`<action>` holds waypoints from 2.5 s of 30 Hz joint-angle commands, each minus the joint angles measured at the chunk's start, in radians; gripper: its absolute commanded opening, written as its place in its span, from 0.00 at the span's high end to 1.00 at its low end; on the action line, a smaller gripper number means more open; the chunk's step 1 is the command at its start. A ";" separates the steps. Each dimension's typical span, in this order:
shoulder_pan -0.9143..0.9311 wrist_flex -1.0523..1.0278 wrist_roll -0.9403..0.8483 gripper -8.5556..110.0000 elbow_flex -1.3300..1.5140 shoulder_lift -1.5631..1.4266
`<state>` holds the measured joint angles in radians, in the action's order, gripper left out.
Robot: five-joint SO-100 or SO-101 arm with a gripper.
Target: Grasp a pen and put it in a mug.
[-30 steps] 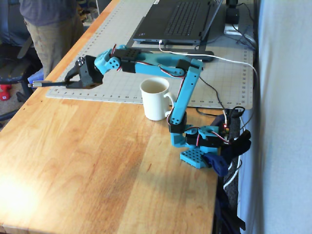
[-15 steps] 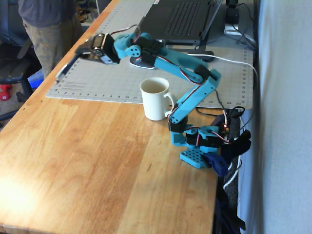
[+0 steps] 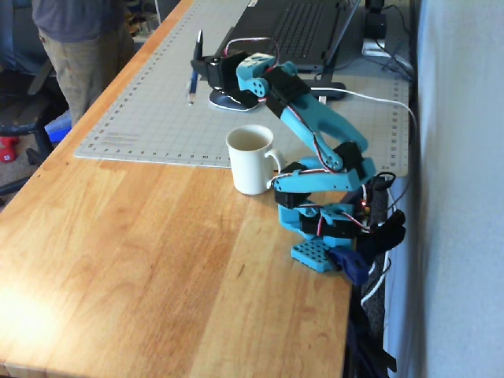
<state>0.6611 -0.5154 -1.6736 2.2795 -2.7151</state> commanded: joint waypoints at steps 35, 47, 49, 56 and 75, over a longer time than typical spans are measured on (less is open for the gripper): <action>0.156 -0.499 -0.333 0.92 0.337 -0.568; 0.150 -0.538 -0.344 0.92 0.319 -0.568; 0.153 -0.419 -0.348 0.91 0.313 -0.560; 0.150 -0.252 -0.339 0.86 0.313 -0.549; 0.138 -0.239 -0.299 0.85 0.301 -0.549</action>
<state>0.8069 -0.7915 -2.0095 2.6783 -3.2812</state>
